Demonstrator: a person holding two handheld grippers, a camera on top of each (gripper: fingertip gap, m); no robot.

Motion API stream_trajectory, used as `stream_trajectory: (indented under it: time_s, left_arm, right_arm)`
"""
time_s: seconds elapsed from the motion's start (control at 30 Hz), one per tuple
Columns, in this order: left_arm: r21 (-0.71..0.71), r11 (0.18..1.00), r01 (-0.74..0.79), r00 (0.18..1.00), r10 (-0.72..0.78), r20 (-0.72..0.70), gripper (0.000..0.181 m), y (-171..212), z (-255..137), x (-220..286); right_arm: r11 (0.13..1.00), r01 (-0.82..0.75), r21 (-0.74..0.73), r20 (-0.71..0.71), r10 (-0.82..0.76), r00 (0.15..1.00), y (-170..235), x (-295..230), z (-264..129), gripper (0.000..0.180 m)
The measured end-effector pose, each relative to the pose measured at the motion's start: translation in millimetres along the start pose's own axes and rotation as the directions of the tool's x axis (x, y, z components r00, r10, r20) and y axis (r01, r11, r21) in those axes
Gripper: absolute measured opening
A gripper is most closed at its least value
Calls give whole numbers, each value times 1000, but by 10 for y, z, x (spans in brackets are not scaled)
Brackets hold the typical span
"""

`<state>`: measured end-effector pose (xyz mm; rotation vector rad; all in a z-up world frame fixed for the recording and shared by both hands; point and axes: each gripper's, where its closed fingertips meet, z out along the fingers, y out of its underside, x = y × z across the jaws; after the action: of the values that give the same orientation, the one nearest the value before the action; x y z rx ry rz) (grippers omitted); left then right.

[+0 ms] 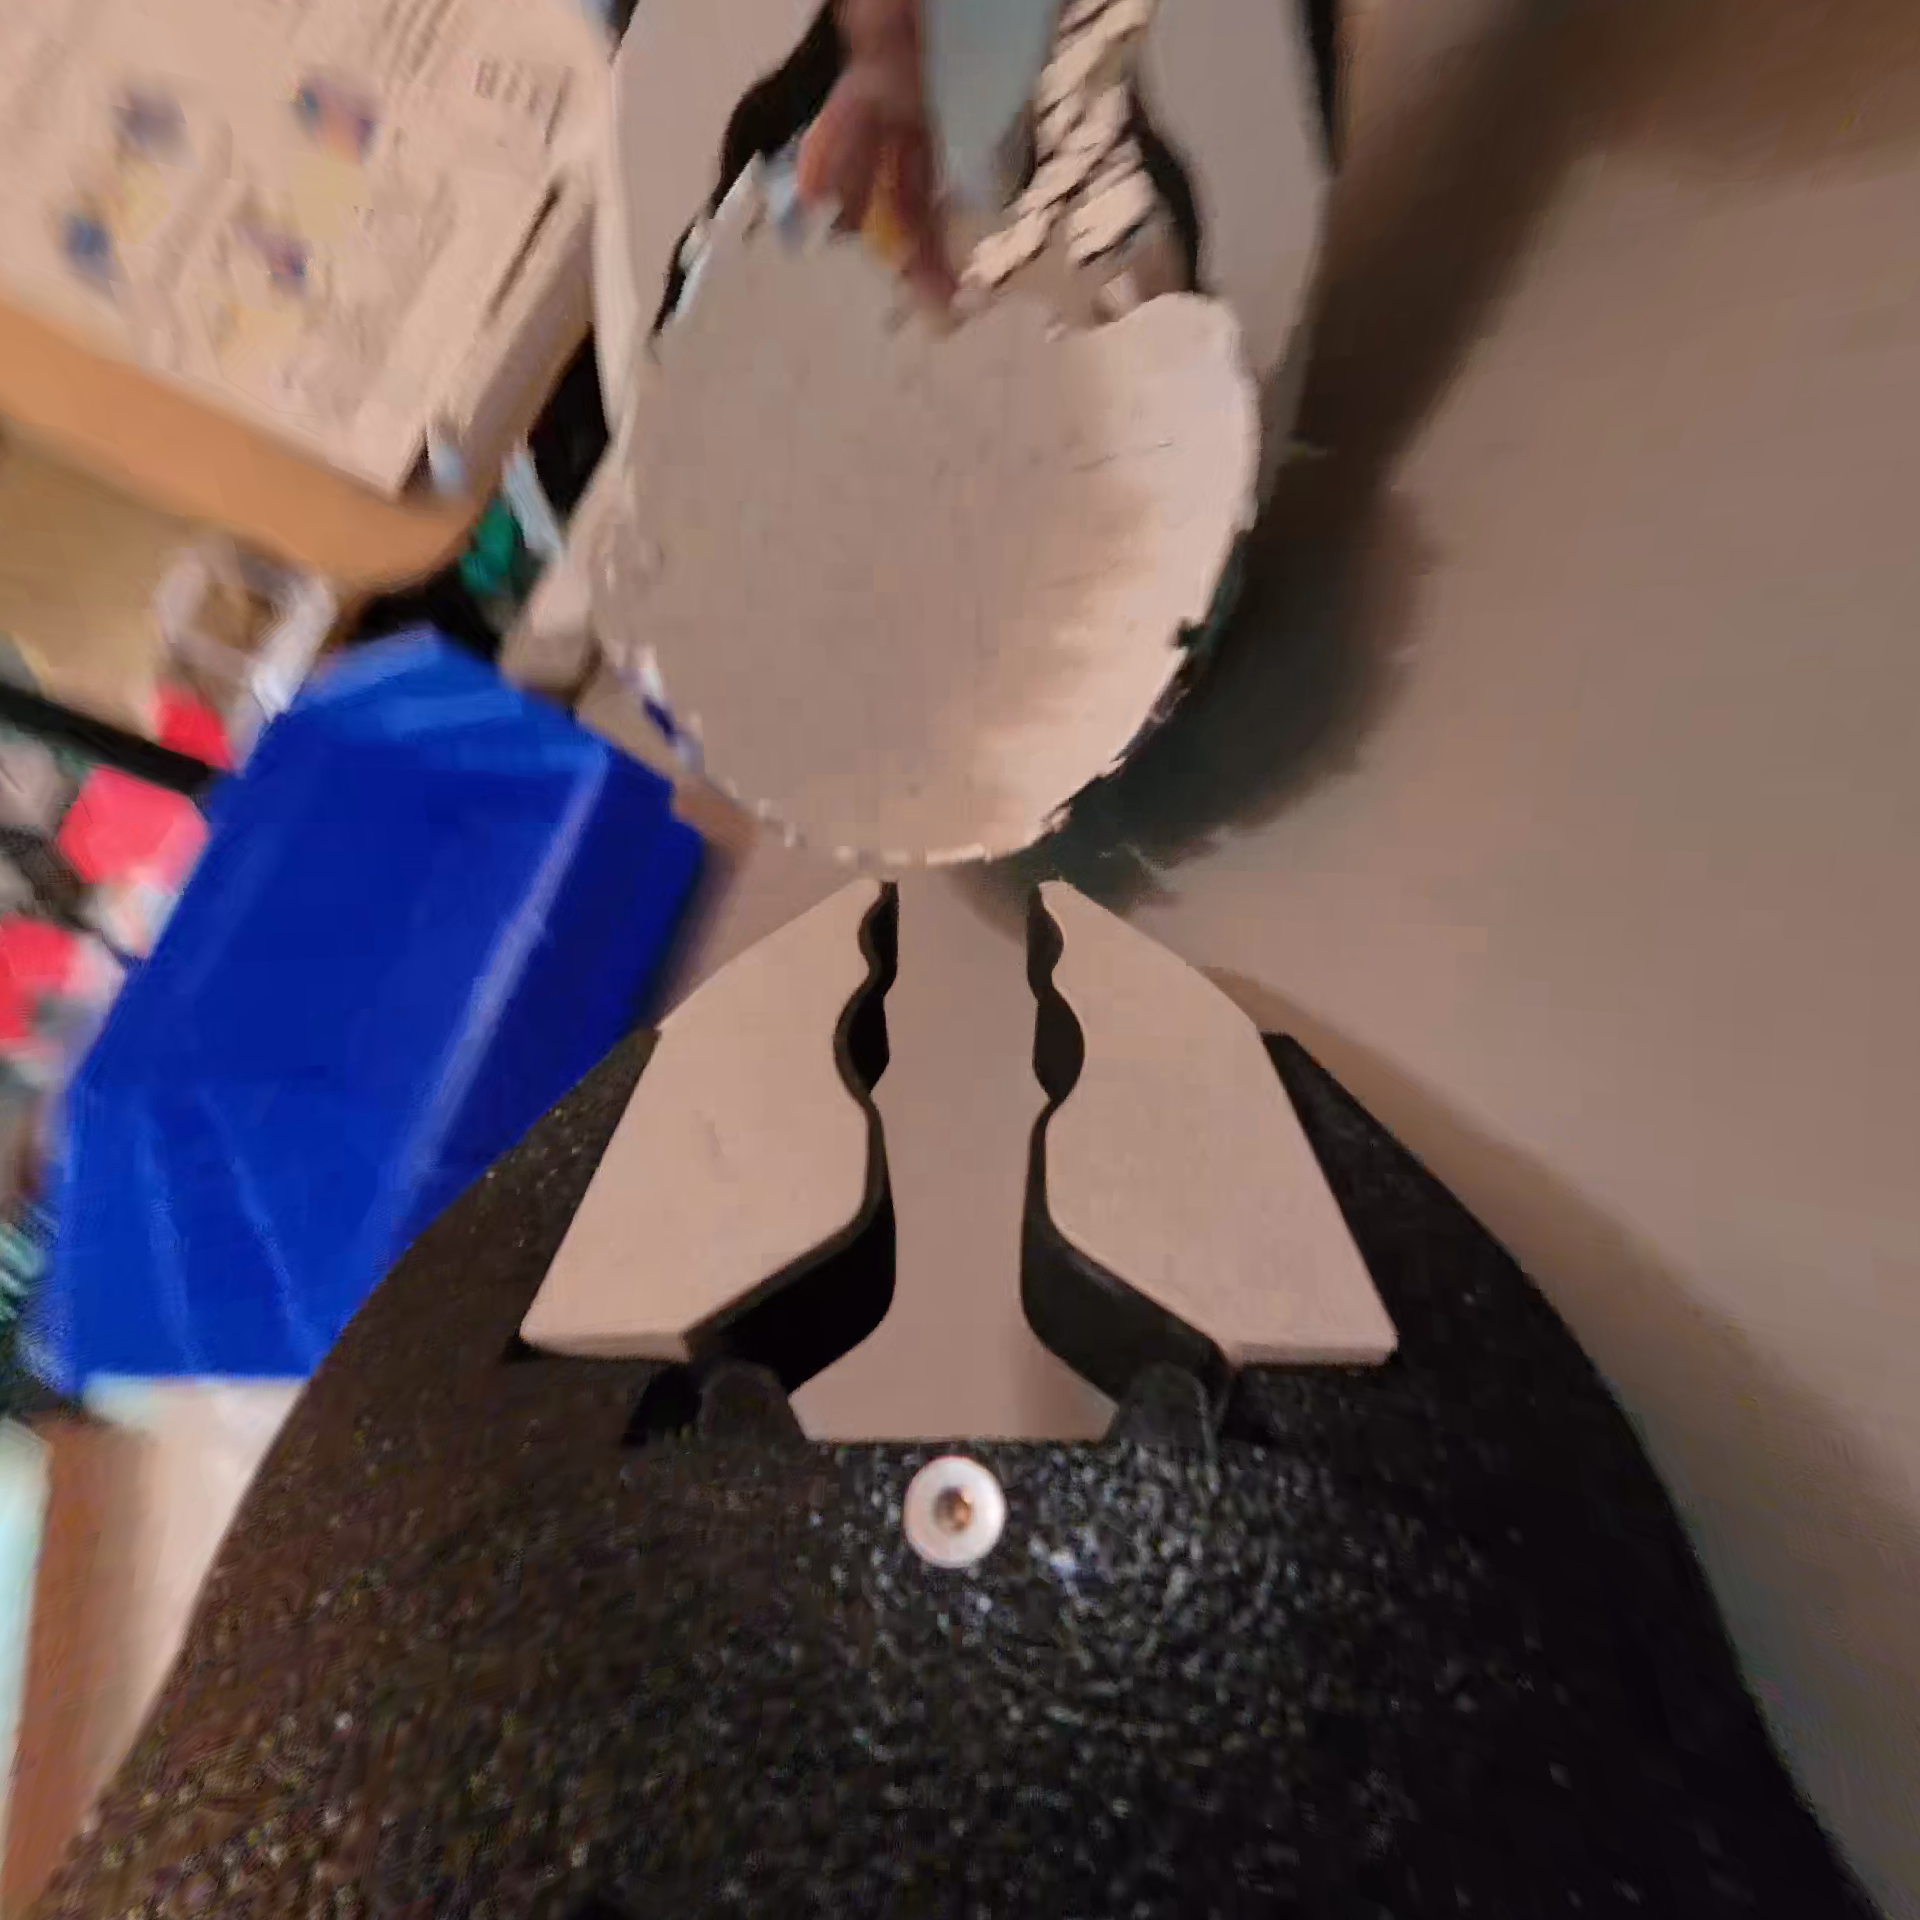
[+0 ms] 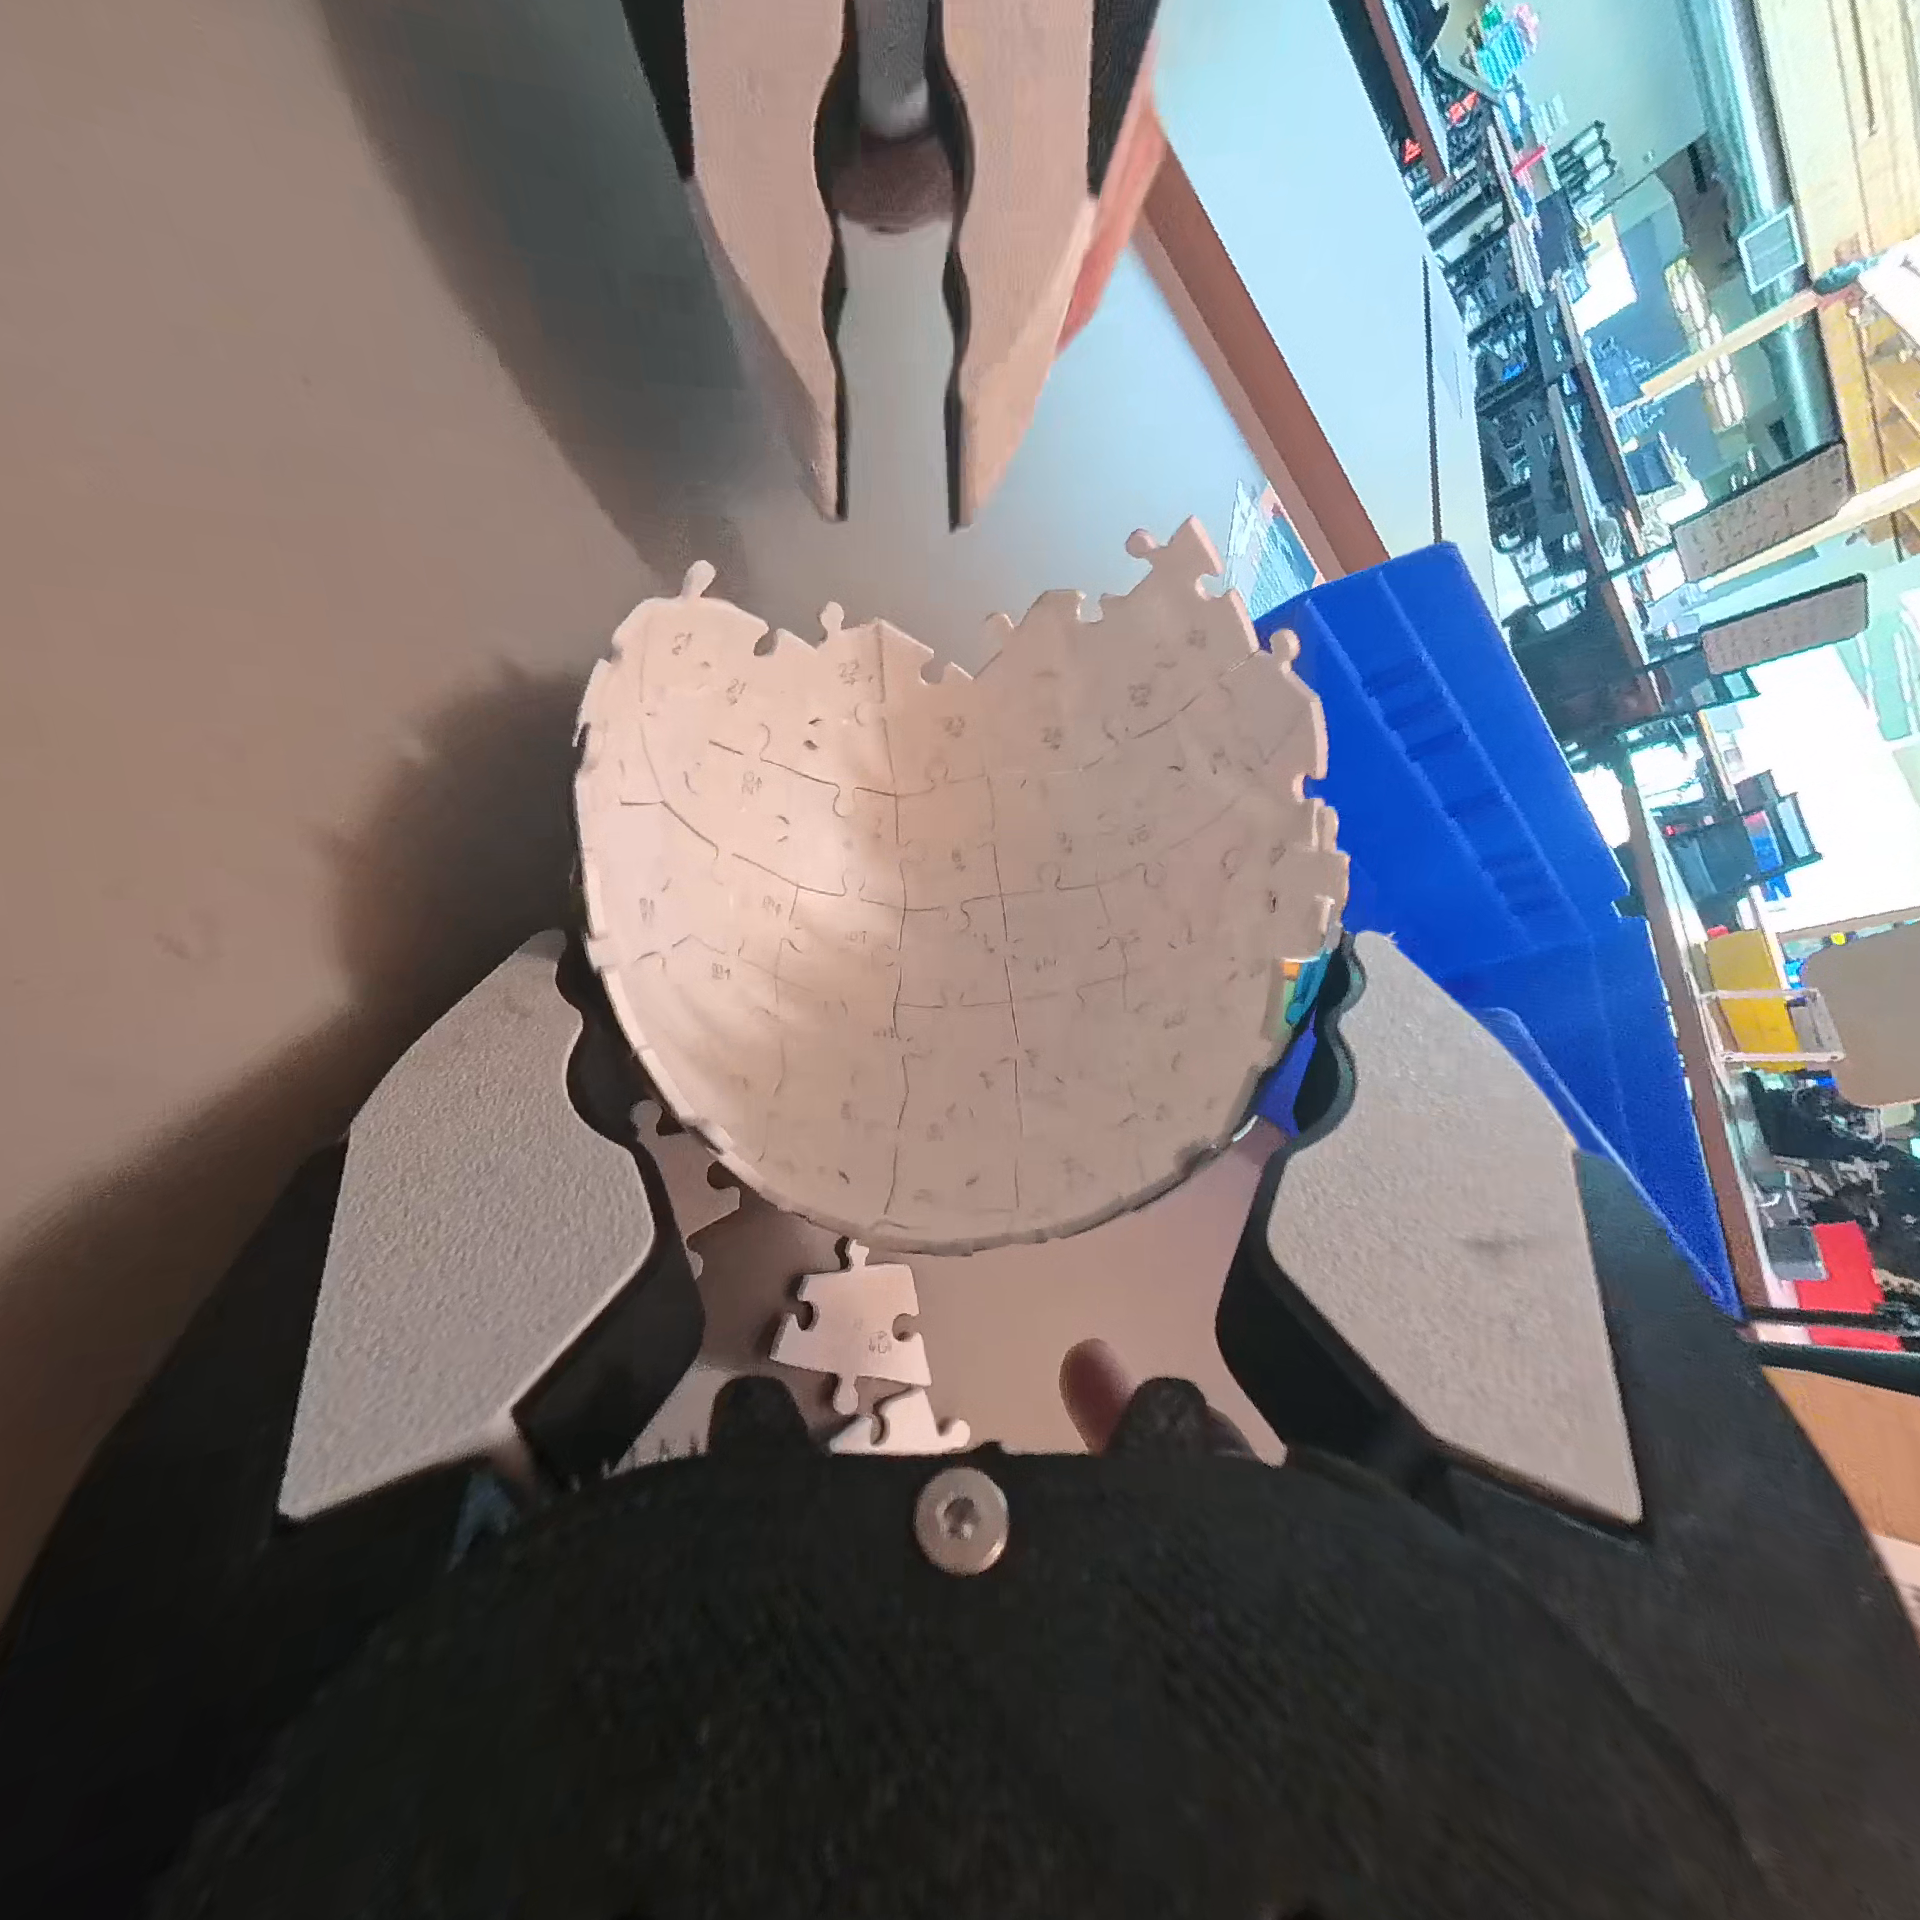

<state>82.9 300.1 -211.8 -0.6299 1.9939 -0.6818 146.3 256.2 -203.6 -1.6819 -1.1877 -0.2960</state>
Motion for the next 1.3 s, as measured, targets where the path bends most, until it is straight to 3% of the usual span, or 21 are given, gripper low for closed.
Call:
stream_trajectory:
  time_s: [0.03, 0.1, 0.17, 0.27, 0.33, 0.43, 0.53, 0.63, 0.77, 0.9, 1.3]
  left_arm:
    - [-40, 985, 168, 986, -167, 20, 26, 78, 23, -10]
    - [-137, 829, 542, 840, -538, 70, 34, 235, 40, -28]
    - [-201, 558, 805, 579, -813, 61, 37, 297, 53, 48]
    - [-276, 255, 927, 240, -967, -86, 42, 142, 110, 232]
    - [-281, 164, 946, 142, -985, -94, 42, 118, 145, 214]
    - [-295, 127, 947, 106, -991, -87, 39, 126, 194, 175]
    - [-300, 154, 942, 141, -988, -64, 37, 152, 236, 131]
    - [-287, 253, 924, 267, -964, 11, 41, 276, 268, 63]
    - [-265, 444, 856, 487, -864, 124, 57, 418, 260, -30]
    - [-320, 541, 778, 606, -781, 151, 70, 462, 306, 15]
    - [-386, 594, 706, 676, -727, 117, 82, 549, 383, -76]
  right_arm:
    - [1000, -11, 0, -3, 11, 1000, 0, 2, 0, 127]
    - [1000, -19, -11, -13, 19, 1000, -3, 1, 1, 127]
    - [1000, -12, -27, -33, 11, 999, -27, -4, 9, 127]
    - [998, 19, -55, -70, -23, 997, -103, -28, 28, 127]
    - [994, 65, -83, -85, -72, 994, -158, -52, 34, 125]
    - [986, 115, -122, -88, -127, 988, -229, -81, 61, 125]
    - [982, 132, -135, -95, -146, 985, -277, -91, 101, 125]
    - [976, 154, -155, -93, -170, 981, -325, -105, 129, 125]
    - [961, 178, -213, -54, -194, 980, -357, -106, 166, 125]
    - [953, 189, -237, -12, -197, 980, -408, -99, 225, 125]
    - [960, 180, -214, 47, -175, 984, -471, -59, 334, 126]
